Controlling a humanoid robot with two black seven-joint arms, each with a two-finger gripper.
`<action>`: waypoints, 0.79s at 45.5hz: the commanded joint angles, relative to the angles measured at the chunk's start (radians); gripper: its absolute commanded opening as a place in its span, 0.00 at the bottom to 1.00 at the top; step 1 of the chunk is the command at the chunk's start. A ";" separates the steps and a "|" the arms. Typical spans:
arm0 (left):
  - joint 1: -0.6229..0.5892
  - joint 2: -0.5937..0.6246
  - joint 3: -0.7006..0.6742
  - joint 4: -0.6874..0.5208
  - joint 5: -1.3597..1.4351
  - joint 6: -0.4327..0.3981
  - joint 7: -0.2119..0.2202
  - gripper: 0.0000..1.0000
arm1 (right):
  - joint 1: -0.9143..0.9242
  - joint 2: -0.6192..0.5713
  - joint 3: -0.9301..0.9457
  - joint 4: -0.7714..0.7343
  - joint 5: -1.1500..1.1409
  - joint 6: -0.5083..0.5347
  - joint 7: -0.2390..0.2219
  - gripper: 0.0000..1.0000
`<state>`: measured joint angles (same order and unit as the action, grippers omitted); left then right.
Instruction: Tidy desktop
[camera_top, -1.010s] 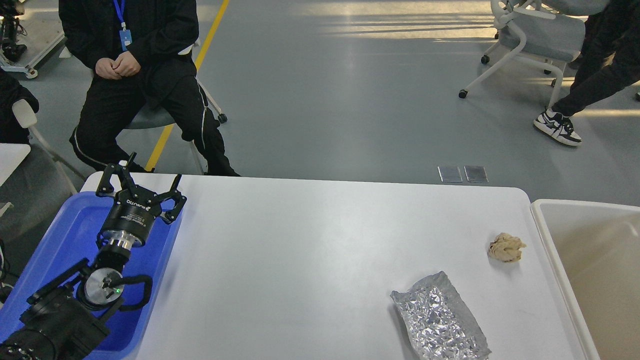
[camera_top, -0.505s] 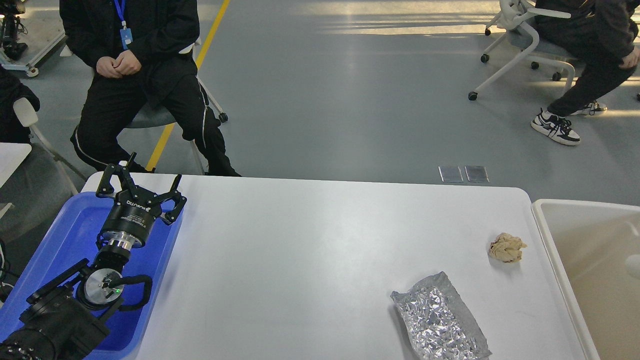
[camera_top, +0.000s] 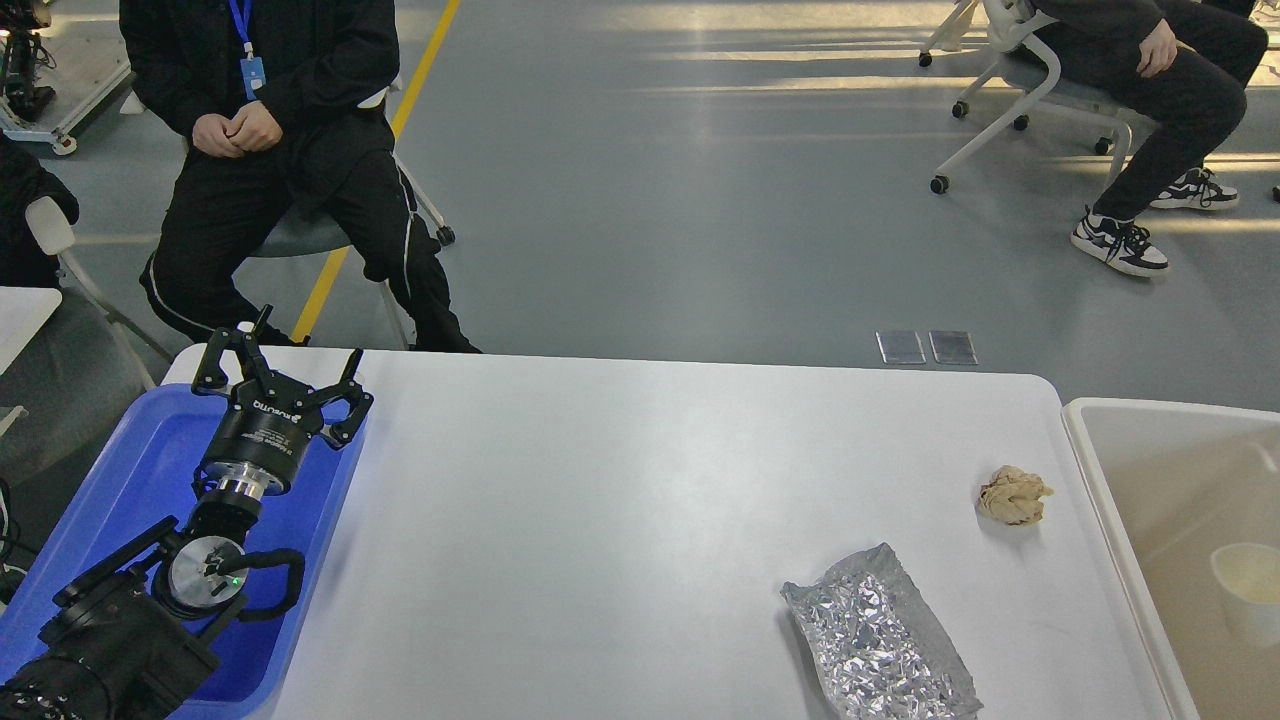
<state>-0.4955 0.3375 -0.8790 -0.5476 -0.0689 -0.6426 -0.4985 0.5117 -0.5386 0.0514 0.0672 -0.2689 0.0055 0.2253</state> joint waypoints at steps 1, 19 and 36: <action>0.000 0.000 0.000 0.000 0.000 0.000 0.000 1.00 | 0.011 -0.001 0.044 -0.009 0.007 0.001 -0.004 1.00; 0.000 0.000 0.000 0.000 0.000 0.000 0.000 1.00 | 0.065 0.008 0.024 -0.009 0.007 0.010 0.000 1.00; 0.000 0.000 0.000 0.000 0.000 0.000 0.000 1.00 | 0.071 -0.194 0.251 0.300 0.168 0.142 0.092 1.00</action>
<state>-0.4955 0.3375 -0.8790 -0.5477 -0.0690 -0.6426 -0.4985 0.5845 -0.5869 0.1968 0.1261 -0.1640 0.0608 0.2581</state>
